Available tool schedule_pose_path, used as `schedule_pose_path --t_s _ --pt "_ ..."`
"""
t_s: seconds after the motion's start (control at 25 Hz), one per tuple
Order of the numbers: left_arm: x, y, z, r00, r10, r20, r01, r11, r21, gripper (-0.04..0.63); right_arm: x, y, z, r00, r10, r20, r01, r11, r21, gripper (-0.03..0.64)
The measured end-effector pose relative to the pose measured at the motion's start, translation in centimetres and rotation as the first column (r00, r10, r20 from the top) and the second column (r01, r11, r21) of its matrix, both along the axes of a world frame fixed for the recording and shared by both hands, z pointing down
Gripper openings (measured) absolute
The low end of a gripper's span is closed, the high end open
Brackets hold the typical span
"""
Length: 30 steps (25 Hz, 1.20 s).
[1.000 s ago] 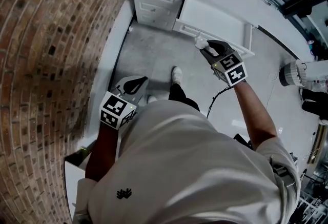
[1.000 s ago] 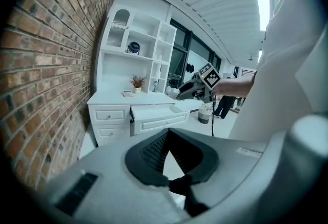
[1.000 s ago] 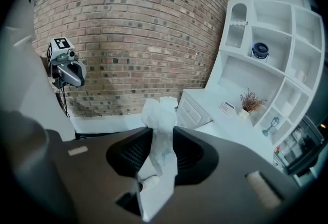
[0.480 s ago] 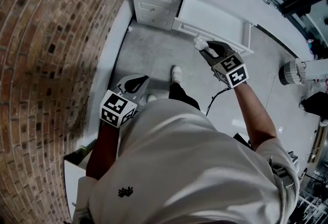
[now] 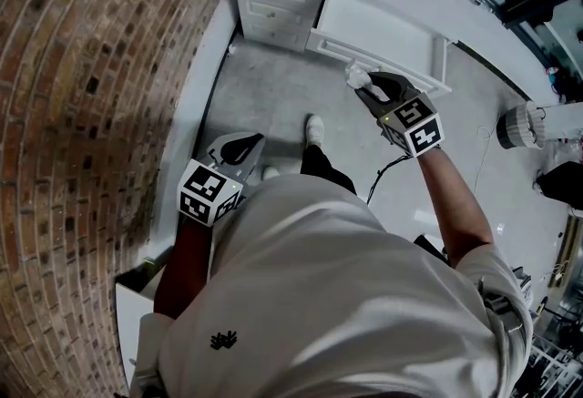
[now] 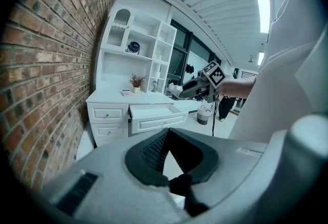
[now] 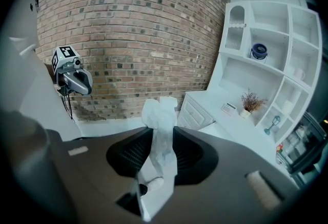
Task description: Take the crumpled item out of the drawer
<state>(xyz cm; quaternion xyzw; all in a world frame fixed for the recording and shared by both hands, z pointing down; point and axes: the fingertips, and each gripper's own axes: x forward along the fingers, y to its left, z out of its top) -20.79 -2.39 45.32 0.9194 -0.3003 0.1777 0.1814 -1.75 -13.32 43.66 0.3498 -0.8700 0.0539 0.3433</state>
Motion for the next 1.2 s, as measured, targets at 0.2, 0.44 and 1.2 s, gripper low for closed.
schedule_pose_path --t_s 0.2,0.44,1.2 --pt "0.2 0.0 0.1 1.000 0.005 0.000 -0.005 1.000 -0.008 0.006 -0.1 0.2 -0.1 1.000 -0.006 0.006 0.006 1.000 -0.005 0.135" --pt "0.2 -0.3 0.2 1.000 0.008 -0.002 -0.008 1.000 -0.013 0.006 0.2 0.0 0.1 1.000 -0.002 0.009 0.002 1.000 -0.016 0.135" --pt "2.5 -5.4 0.7 1.000 0.012 -0.002 -0.012 0.999 -0.034 0.006 2.0 -4.5 0.8 1.000 -0.022 0.019 0.022 0.999 -0.045 0.132"
